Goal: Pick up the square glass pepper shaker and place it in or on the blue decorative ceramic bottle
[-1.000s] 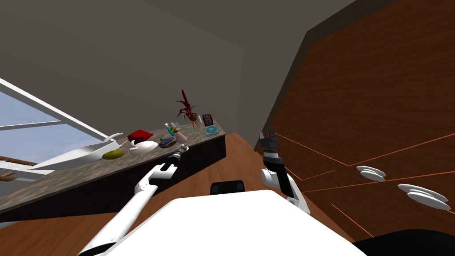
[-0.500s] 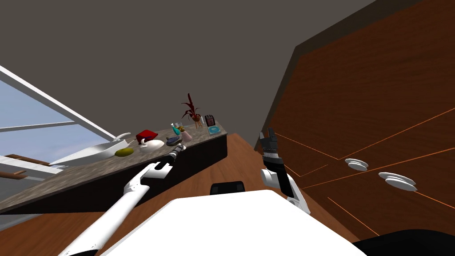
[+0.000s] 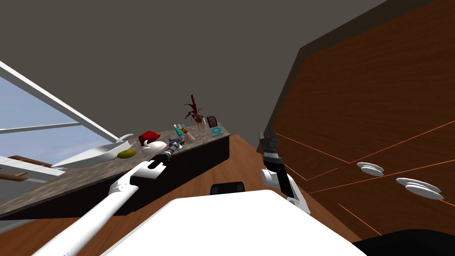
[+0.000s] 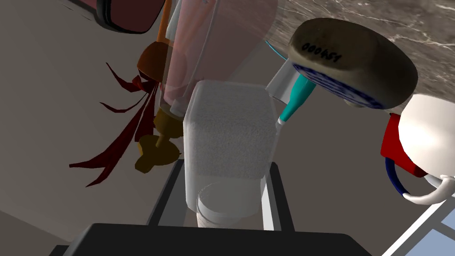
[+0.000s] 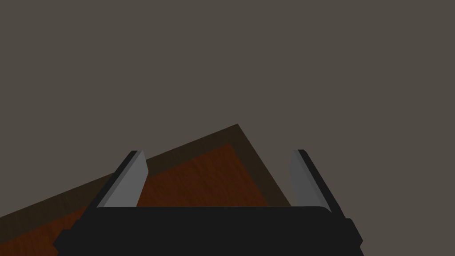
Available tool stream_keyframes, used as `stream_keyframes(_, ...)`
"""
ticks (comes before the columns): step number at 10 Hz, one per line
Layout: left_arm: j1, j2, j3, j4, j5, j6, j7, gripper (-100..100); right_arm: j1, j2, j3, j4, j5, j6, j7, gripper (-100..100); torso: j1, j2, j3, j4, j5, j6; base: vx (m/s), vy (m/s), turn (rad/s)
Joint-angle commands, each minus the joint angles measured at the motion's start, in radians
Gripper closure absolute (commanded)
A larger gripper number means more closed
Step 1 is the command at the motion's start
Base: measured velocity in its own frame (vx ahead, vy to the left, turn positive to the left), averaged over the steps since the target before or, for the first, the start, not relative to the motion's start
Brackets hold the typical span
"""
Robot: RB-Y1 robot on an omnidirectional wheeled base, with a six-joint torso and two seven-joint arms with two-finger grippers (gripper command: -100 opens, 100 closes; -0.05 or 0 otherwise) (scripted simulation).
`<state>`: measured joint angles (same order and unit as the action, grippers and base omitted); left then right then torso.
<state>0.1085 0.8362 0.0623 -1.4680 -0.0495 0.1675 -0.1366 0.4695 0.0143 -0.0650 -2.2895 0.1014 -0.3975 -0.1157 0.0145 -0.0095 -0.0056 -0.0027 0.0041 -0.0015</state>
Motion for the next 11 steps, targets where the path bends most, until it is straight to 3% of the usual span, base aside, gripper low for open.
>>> stream_keyframes(1, 0.004, 0.049, -0.009, 0.003, -0.004, 0.003, 0.029, 100, 0.0, 0.0, 0.0, 0.0, 0.0, 0.0, 0.0, 0, 0.0, 0.0, 0.0, 0.0, 0.0, 0.0, 0.093, 0.059, 0.009)
stream_keyframes(4, 0.018, 0.151, -0.027, 0.001, -0.021, 0.015, 0.106, 100, 0.0, 0.0, 0.0, 0.0, 0.0, 0.0, 0.0, 0, 0.0, -0.004, -0.002, -0.001, -0.001, 0.0, 0.159, 0.106, 0.033)
stream_keyframes(5, 0.018, 0.167, -0.027, 0.001, -0.021, 0.015, 0.106, 100, 0.0, 0.0, 0.0, 0.0, 0.0, 0.0, 0.0, 0, 0.0, -0.006, -0.004, -0.002, -0.001, 0.0, 0.124, 0.08, 0.01)
stream_keyframes(9, 0.035, 0.301, -0.05, -0.001, -0.045, 0.025, 0.198, 100, 0.0, 0.0, 0.0, 0.0, 0.0, 0.0, 0.0, 0, -0.003, -0.006, -0.004, -0.002, -0.002, 0.0, 0.16, 0.079, 0.028)
stream_keyframes(11, 0.038, 0.34, -0.054, -0.001, -0.05, 0.027, 0.217, 100, 0.0, 0.0, 0.0, 0.0, 0.0, 0.0, 0.0, 0, -0.004, -0.005, -0.004, -0.003, -0.001, 0.0, 0.111, 0.064, 0.009)
